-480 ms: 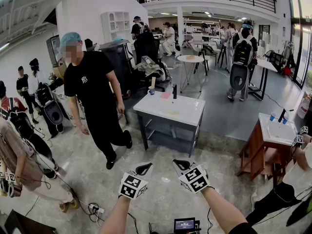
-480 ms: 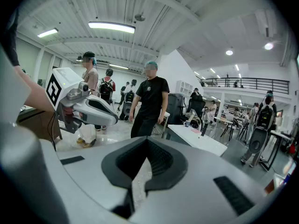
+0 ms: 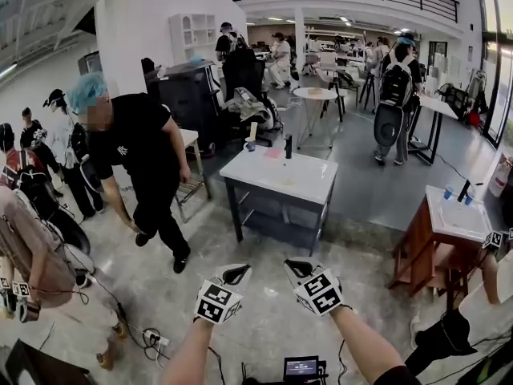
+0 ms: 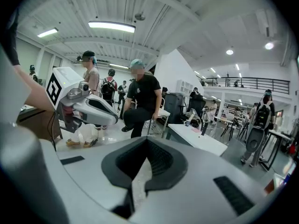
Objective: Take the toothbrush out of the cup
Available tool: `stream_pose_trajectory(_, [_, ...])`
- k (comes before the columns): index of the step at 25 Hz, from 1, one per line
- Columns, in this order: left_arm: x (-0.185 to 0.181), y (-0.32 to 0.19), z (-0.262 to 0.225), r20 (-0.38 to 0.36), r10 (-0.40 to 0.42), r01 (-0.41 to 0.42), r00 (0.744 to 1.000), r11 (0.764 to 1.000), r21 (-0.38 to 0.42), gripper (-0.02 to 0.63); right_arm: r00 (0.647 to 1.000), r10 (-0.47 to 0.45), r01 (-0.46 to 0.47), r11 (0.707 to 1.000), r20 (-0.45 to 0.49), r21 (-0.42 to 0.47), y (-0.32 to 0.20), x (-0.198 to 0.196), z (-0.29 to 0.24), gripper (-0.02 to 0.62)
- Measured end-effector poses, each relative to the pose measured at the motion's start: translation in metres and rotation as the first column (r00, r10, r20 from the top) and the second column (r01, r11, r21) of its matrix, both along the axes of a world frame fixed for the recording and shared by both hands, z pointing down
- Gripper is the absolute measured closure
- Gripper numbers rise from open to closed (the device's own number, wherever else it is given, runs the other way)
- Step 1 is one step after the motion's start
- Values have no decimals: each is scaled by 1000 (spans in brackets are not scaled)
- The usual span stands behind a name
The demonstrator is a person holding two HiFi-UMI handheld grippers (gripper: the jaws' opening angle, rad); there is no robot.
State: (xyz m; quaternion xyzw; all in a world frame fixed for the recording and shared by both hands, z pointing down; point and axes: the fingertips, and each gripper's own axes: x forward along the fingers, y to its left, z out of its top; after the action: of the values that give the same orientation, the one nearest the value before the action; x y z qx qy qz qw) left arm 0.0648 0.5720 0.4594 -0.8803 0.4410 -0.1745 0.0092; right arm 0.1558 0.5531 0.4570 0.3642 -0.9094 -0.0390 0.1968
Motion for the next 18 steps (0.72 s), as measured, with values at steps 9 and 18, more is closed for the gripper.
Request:
stream_pose_trajectory(9, [-1, -6, 14, -1, -6, 6, 1000, 1000, -22, 595, 1000, -6, 6, 1000, 11, -22, -6, -1, 11, 586])
stream_pose_trajectory(18, [26, -26, 28, 6, -17, 18, 1000, 998, -53, 594, 1000, -18, 19, 999, 22, -45, -26, 28, 22, 586])
